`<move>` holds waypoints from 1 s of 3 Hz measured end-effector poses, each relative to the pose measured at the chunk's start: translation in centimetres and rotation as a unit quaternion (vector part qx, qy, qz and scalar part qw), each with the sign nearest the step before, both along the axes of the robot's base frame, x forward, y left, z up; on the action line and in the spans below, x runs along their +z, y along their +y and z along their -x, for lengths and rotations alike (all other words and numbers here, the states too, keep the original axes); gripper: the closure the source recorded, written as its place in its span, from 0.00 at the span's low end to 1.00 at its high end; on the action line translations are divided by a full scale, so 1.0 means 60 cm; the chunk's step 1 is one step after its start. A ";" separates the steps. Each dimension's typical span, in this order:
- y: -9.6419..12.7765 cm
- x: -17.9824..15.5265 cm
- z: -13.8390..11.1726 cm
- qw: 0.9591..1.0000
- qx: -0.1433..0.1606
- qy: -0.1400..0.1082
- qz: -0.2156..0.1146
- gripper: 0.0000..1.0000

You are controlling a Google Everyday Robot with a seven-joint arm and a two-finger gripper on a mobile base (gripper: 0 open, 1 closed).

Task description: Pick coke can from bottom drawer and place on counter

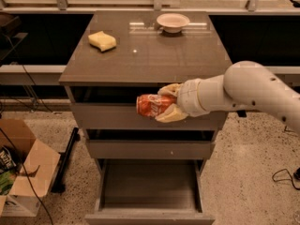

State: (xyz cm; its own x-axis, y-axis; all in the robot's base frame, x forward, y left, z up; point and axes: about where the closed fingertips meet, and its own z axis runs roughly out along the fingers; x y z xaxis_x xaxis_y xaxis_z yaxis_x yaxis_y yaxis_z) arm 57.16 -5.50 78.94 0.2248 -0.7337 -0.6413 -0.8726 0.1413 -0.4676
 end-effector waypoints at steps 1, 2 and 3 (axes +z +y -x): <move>0.027 0.073 -0.028 0.998 0.011 -0.036 0.040 1.00; 0.070 0.137 -0.079 0.995 0.022 -0.067 0.069 1.00; 0.093 0.162 -0.125 0.995 0.019 -0.077 0.068 1.00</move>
Offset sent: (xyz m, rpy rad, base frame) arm 0.0626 0.0602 0.1155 -0.1971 -0.1853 0.0740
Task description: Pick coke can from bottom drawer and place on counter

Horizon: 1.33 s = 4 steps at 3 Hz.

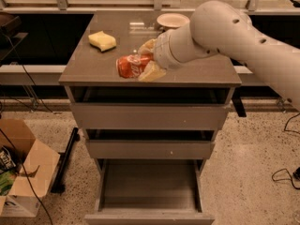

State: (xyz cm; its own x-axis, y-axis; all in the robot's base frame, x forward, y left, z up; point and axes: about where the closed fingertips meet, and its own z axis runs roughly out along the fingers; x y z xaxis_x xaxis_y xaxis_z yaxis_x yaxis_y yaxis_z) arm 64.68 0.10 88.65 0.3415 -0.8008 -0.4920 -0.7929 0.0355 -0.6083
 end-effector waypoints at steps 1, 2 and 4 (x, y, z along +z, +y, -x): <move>0.005 0.011 -0.056 1.000 -0.015 0.007 -0.024 1.00; -0.013 0.022 -0.111 0.997 -0.043 0.014 -0.069 1.00; -0.069 0.006 -0.208 0.985 -0.118 0.048 -0.119 0.53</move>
Offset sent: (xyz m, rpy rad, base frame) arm 0.1087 -0.0269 0.0233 0.2568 0.0427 -0.1624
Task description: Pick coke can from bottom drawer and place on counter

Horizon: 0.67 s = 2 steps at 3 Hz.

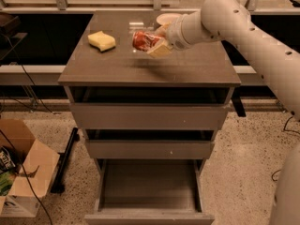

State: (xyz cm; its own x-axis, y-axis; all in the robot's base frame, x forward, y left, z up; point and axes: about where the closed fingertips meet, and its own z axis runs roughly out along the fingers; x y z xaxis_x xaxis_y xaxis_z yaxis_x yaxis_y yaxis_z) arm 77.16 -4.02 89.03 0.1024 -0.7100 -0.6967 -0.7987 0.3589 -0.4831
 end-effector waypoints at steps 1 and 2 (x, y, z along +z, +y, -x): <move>-0.027 -0.019 -0.023 0.999 -0.031 0.021 -0.003 0.29; -0.063 -0.049 -0.040 0.997 -0.061 0.052 -0.003 0.01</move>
Offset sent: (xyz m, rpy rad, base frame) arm 0.0340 -0.0675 -0.0441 0.0068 0.1665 -0.1980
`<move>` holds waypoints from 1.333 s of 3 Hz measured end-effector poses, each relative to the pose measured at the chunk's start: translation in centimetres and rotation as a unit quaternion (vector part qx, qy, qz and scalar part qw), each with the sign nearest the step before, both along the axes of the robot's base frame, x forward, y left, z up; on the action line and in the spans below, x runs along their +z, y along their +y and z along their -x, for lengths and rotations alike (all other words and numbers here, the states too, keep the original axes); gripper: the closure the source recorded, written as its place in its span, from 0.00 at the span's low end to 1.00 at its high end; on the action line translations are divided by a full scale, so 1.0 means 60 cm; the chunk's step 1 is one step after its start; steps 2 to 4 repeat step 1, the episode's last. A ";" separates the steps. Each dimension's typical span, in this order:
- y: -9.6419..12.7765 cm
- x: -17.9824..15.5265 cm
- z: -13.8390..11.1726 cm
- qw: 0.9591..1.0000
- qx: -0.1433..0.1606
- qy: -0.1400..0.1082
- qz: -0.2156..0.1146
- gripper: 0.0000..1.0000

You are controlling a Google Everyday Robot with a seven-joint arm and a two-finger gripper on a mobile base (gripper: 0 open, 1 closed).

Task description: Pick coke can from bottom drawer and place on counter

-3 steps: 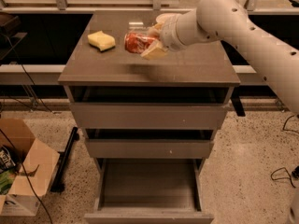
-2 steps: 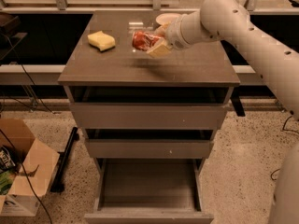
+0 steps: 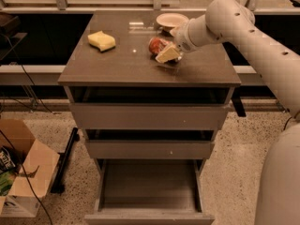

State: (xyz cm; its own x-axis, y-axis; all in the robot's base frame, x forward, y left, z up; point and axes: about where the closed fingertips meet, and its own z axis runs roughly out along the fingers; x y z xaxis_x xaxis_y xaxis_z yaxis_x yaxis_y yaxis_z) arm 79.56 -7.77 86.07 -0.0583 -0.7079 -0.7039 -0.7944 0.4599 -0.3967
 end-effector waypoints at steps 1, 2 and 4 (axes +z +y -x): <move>0.001 -0.001 0.000 1.000 0.001 0.000 0.000 0.00; 0.001 -0.001 0.000 1.000 0.001 0.000 0.000 0.00; 0.001 -0.001 0.000 1.000 0.001 0.000 0.000 0.00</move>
Offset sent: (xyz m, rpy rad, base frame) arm 0.0000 0.0000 0.0000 0.0000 0.0000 0.0000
